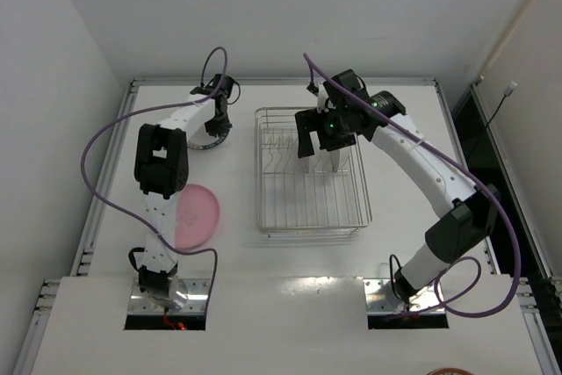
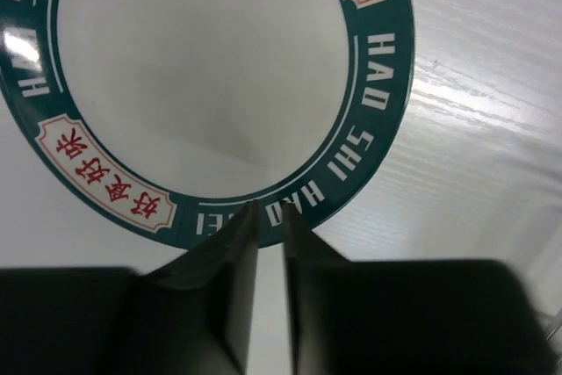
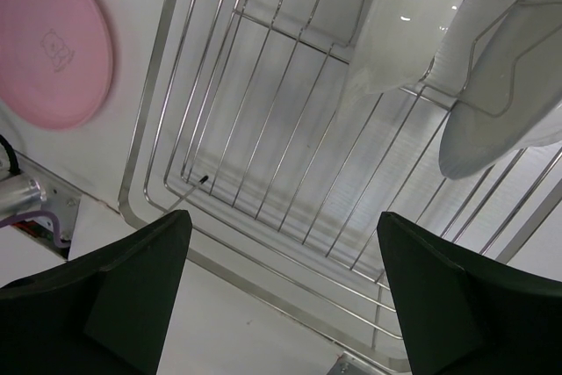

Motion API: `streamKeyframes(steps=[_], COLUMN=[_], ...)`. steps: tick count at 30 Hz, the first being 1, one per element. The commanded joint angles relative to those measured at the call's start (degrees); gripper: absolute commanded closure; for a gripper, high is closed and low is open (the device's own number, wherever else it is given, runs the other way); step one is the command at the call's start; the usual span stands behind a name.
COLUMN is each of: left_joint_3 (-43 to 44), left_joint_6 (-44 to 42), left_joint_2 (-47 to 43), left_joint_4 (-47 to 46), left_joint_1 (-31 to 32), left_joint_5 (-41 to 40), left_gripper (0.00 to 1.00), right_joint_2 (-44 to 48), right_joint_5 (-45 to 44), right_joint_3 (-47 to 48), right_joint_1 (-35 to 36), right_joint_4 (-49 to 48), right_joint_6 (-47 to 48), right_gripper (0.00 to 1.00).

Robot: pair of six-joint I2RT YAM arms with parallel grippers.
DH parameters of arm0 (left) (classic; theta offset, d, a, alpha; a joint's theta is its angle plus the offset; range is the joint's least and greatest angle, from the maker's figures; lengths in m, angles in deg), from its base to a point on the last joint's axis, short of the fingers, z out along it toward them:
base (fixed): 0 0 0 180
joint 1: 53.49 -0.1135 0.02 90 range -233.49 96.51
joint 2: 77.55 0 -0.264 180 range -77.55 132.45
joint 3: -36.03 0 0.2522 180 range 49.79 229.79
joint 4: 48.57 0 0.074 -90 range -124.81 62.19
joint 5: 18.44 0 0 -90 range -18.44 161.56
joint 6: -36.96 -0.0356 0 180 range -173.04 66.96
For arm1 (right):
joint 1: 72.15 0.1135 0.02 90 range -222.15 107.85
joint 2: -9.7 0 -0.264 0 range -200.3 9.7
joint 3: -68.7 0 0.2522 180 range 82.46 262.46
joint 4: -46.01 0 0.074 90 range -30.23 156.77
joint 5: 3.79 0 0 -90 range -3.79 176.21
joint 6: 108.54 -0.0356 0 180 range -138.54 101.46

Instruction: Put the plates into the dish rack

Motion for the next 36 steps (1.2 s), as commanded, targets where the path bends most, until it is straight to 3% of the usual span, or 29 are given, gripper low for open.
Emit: streamKeyframes(steps=[1, 2, 3, 6, 7, 16, 22, 32, 36], left_joint_3=[0.99, 1.60, 1.61, 1.61, 1.61, 0.47, -6.72, -16.66, -15.10], left_joint_6=[0.31, 0.31, 0.31, -2.05, -3.19, -14.26, -28.76, -37.38, -38.18], left_joint_2=[-2.17, -2.16, -2.16, -2.16, -2.16, -0.32, -4.27, -4.46, -0.51], left_joint_4=[3.81, 4.43, 4.43, 4.43, 3.91, -3.03, -13.21, -23.94, -26.24], left_joint_1=[-0.30, -0.30, -0.30, 1.01, 1.02, 2.86, 6.64, 7.70, 7.70], left_joint_5=[-2.13, -3.09, -3.71, -5.64, -5.65, -9.69, -10.39, -12.67, -17.68], left_gripper=[0.84, 0.66, 0.57, 0.35, 0.34, 0.29, 0.28, 0.29, 0.29], right_joint_2=[-0.20, -0.20, -0.20, 0.33, 0.33, 0.33, -0.19, -1.43, -1.95], right_joint_5=[0.75, 0.75, 0.75, 0.75, 1.28, 1.81, 2.86, 2.34, 1.81], right_joint_3=[-0.15, -0.15, -0.15, -0.15, -0.68, -0.68, -1.21, 2.30, 3.89], right_joint_1=[-0.25, -0.25, -0.25, -0.25, -0.25, -0.25, -0.25, 0.81, 0.81], right_joint_4=[-1.43, -1.43, -1.96, -1.96, -1.96, -0.91, 1.20, 5.07, 7.97], right_joint_6=[0.56, 0.56, 0.56, 0.56, 0.56, 0.56, 1.08, 1.09, 0.56], right_gripper=[0.15, 0.15, 0.15, 0.15, 0.15, 0.15, 0.15, 0.15, 0.13])
